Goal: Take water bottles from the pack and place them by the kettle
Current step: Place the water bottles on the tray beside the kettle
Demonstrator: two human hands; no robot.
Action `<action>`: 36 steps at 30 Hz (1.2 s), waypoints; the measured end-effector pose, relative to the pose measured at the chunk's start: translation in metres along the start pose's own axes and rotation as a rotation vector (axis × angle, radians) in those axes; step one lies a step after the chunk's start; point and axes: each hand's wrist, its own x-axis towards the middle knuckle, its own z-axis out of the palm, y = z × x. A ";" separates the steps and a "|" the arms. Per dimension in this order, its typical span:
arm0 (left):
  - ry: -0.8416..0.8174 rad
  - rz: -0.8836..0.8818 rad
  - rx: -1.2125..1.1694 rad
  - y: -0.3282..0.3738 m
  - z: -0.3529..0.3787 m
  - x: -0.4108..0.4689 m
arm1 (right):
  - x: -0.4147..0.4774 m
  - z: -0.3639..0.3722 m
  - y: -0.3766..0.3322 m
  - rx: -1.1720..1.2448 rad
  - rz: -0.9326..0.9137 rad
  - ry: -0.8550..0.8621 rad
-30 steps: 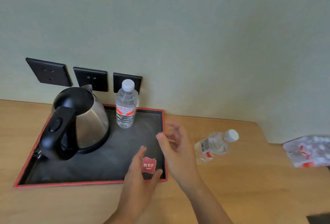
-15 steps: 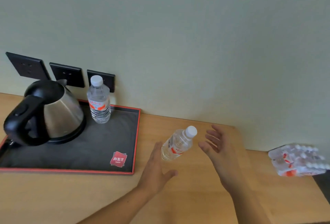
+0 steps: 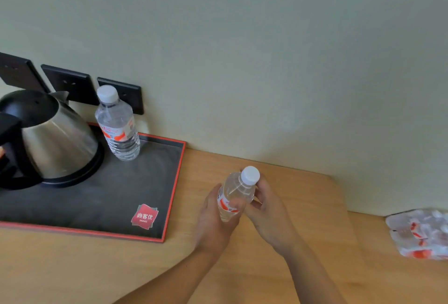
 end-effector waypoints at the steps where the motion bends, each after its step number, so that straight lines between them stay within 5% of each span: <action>1: -0.005 0.015 0.020 0.003 -0.005 0.001 | 0.002 0.003 -0.005 -0.009 -0.001 0.009; 14: 0.101 0.142 0.075 0.054 -0.152 0.082 | 0.087 0.098 -0.113 0.015 -0.244 0.032; 36: 0.112 0.160 0.015 -0.022 -0.171 0.128 | 0.137 0.157 -0.060 0.014 -0.214 -0.010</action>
